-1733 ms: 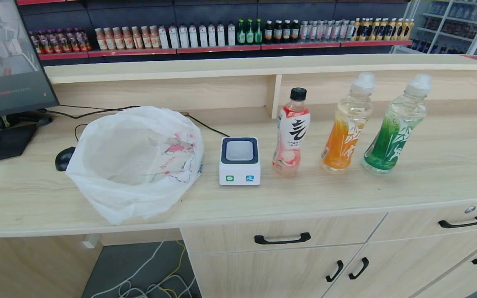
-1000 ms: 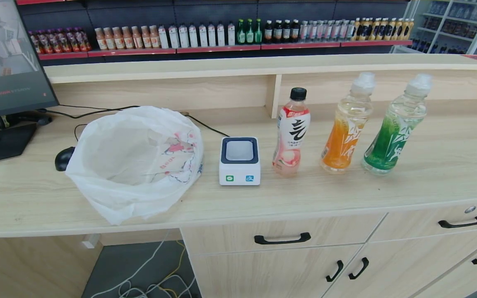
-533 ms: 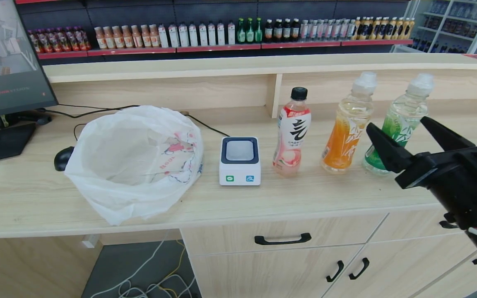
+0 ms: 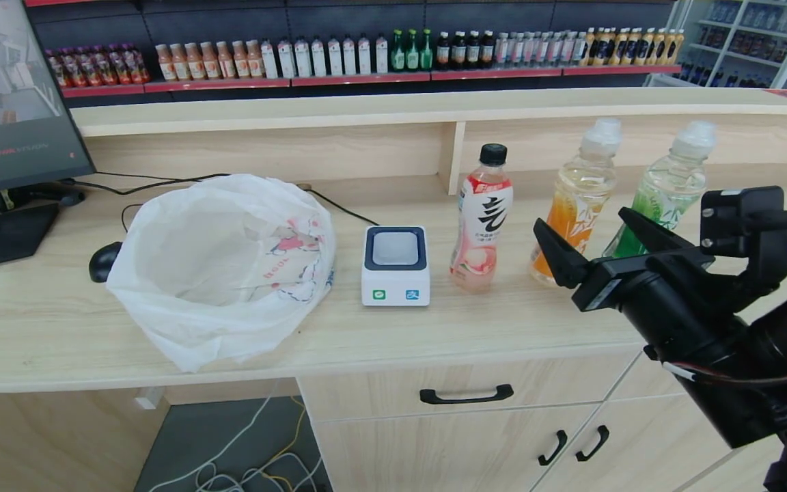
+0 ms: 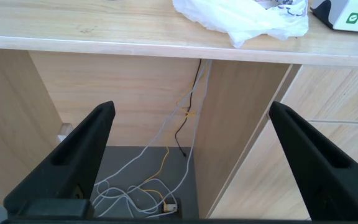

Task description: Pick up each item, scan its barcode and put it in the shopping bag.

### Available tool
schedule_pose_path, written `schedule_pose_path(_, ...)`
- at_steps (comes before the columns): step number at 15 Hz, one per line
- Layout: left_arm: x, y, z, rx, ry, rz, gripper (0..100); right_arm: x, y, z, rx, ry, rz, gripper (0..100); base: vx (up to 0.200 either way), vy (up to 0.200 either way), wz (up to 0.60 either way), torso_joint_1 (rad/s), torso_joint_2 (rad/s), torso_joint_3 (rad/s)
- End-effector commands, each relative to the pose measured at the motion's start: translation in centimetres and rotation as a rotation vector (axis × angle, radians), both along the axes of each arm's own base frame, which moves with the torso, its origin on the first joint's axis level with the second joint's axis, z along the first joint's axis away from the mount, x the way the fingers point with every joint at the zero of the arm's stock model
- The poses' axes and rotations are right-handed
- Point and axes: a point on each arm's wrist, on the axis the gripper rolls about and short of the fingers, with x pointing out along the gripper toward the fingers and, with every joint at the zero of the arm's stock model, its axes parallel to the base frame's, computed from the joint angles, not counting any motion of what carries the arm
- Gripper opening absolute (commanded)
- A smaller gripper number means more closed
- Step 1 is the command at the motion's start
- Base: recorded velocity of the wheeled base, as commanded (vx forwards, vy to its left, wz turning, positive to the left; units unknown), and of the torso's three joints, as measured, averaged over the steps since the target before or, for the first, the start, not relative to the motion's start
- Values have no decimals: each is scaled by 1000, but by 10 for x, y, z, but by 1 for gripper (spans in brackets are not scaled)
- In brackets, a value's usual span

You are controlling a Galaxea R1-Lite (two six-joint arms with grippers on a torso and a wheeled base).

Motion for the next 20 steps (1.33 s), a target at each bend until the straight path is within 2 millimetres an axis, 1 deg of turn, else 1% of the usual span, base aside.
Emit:
schedule_pose_path(1,0,0,0,-1,0,1,100,11,7,-5,-7,12,-1,100,0,0,0,0,0,0)
schedule_pose_path(2,0,0,0,-1,0,1,100,19,13,-5,-10,5,-4,100,0,0,0,0,0,0)
schedule_pose_path(4,0,0,0,-1,0,1,100,25,19,-9,-21,13,-2,100,0,0,0,0,0,0)
schedule_pose_path(6,0,0,0,-2,0,1,100,25,34,-15,-30,26,42,100,0,0,0,0,0,0)
schedule_pose_path(8,0,0,0,1,0,1,100,29,53,-24,-41,41,80,100,0,0,0,0,0,0)
schedule_pose_path(9,0,0,0,-1,0,1,100,34,60,-26,-37,38,87,100,0,0,0,0,0,0)
schedule_pose_path(11,0,0,0,1,0,1,100,36,61,-28,-44,42,82,100,0,0,0,0,0,0)
schedule_pose_path(13,0,0,0,1,0,1,100,44,63,-34,-51,52,70,100,0,0,0,0,0,0)
schedule_pose_path(16,0,0,0,2,0,1,100,65,68,-38,-40,41,38,100,0,0,0,0,0,0)
schedule_pose_path(18,0,0,0,1,1,1,100,71,70,-42,-35,48,15,100,0,0,0,0,0,0)
schedule_pose_path(20,0,0,0,1,1,1,100,76,68,-46,-37,54,2,100,0,0,0,0,0,0)
